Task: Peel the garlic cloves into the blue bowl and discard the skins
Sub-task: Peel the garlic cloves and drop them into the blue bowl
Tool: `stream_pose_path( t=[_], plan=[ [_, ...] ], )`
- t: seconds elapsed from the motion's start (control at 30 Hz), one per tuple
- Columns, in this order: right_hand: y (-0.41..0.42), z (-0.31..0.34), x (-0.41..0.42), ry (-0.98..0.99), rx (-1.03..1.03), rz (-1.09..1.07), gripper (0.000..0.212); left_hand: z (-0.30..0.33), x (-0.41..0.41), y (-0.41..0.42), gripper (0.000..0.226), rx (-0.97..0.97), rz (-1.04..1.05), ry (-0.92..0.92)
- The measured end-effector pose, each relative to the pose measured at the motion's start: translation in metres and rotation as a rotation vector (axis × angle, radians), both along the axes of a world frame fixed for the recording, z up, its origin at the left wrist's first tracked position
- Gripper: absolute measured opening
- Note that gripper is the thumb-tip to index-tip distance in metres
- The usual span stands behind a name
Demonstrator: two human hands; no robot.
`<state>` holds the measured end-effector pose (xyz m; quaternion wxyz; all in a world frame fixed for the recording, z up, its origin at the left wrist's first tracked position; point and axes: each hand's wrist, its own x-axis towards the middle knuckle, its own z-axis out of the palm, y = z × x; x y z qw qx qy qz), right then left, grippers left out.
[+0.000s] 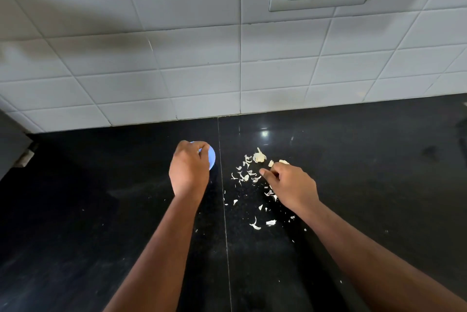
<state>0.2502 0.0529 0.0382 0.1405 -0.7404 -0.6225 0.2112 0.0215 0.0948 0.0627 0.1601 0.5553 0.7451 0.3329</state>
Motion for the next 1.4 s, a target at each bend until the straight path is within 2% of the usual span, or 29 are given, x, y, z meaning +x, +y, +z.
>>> stream_pose_path(
  t=[0.07, 0.17, 0.27, 0.37, 0.43, 0.5, 0.53, 0.63, 0.7, 0.8, 0.9, 1.0, 1.07, 1.2, 1.27, 1.3, 1.4],
  plan=[
    [0.0, -0.004, 0.0, 0.048, -0.02, 0.066, 0.026, -0.007, -0.012, 0.011, 0.023, -0.047, -0.033, 0.095],
    [-0.001, -0.009, 0.0, 0.036, -0.007, 0.14, 0.026, -0.013, -0.019, 0.018, 0.029, -0.143, -0.068, 0.24],
    [0.0, -0.008, 0.001, 0.008, 0.019, 0.09, 0.02, -0.012, -0.015, 0.013, 0.027, -0.065, -0.03, 0.306],
    [-0.001, -0.005, 0.007, 0.053, 0.017, 0.016, 0.018, -0.011, 0.0, 0.001, 0.02, 0.122, -0.049, 0.218],
    [-0.001, -0.002, 0.012, 0.002, 0.047, -0.023, 0.036, -0.012, 0.017, -0.008, 0.017, 0.147, -0.12, 0.133],
    [0.001, -0.001, 0.019, -0.074, 0.079, -0.063, 0.048, -0.015, 0.033, -0.016, 0.017, 0.093, -0.189, 0.056],
    [0.003, -0.001, 0.023, -0.067, 0.073, -0.075, 0.047, -0.018, 0.039, -0.019, 0.017, 0.062, -0.208, 0.022],
    [0.006, -0.003, 0.038, 0.052, 0.041, -0.039, 0.018, -0.027, 0.052, -0.025, 0.015, -0.016, -0.236, -0.06],
    [0.006, -0.001, 0.048, 0.057, 0.051, -0.031, 0.033, -0.03, 0.059, -0.028, 0.013, -0.051, -0.253, -0.062],
    [0.014, 0.002, 0.06, -0.026, 0.072, -0.092, 0.034, -0.028, 0.069, -0.033, 0.01, -0.11, -0.244, -0.004],
    [0.023, 0.0, 0.063, -0.053, 0.12, 0.003, 0.031, -0.026, 0.076, -0.037, 0.031, -0.165, -0.208, 0.048],
    [0.035, -0.009, 0.063, -0.142, 0.177, 0.186, 0.027, -0.025, 0.082, -0.041, 0.052, -0.181, -0.172, 0.005],
    [0.042, -0.014, 0.063, -0.217, 0.147, 0.283, 0.023, -0.022, 0.085, -0.043, 0.052, -0.193, -0.15, -0.025],
    [0.052, -0.02, 0.06, -0.286, 0.114, 0.313, 0.021, -0.02, 0.086, -0.044, 0.03, -0.236, -0.15, -0.066],
    [0.054, -0.02, 0.059, -0.183, 0.078, 0.272, 0.02, -0.021, 0.088, -0.044, 0.017, -0.25, -0.162, -0.225],
    [0.051, -0.019, 0.057, -0.047, 0.049, 0.235, 0.017, -0.023, 0.091, -0.044, 0.013, -0.25, -0.16, -0.355],
    [0.036, -0.007, 0.046, 0.531, -0.042, 0.069, 0.007, -0.024, 0.1, -0.043, 0.015, -0.326, -0.134, -0.732]
  ],
)
